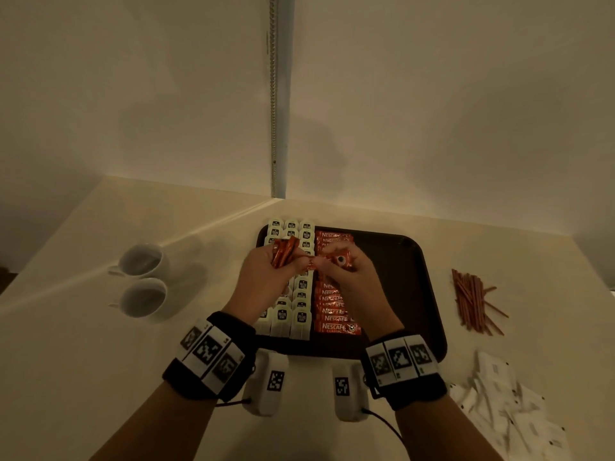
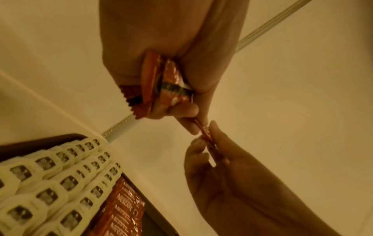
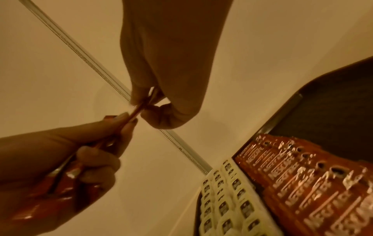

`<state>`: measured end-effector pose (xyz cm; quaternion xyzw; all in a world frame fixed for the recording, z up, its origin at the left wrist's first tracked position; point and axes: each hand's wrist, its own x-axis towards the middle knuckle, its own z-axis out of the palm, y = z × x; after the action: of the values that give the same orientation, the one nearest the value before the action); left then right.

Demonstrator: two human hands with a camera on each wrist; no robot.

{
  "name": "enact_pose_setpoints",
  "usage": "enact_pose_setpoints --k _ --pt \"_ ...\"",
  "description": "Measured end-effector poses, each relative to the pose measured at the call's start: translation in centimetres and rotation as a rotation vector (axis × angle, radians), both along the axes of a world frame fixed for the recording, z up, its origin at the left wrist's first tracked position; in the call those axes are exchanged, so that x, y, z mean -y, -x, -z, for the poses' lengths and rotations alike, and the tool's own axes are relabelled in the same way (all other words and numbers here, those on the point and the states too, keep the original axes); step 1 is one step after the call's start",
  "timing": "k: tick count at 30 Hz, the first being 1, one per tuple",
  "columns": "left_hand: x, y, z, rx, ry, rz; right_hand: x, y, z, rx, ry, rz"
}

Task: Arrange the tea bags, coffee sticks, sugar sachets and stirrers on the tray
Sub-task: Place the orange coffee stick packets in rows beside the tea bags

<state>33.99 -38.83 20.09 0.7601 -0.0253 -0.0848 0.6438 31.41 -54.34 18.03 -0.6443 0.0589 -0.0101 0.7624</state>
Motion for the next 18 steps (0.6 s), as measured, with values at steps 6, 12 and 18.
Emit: enact_pose_setpoints --k 6,12,18 --pt "-0.1 0.0 -0.3 0.053 -0.06 0.039 0.1 -0.1 -0.7 0.084 0.194 -0.025" --pt "-0.7 -0.2 -0.1 0.076 -0.054 -0.045 1.8 0.2 -1.0 -0.005 0.133 0.001" --pt "-1.4 0.0 -0.4 0.055 -0.047 -0.09 3.0 0.5 -1.8 -0.013 0.121 0.067"
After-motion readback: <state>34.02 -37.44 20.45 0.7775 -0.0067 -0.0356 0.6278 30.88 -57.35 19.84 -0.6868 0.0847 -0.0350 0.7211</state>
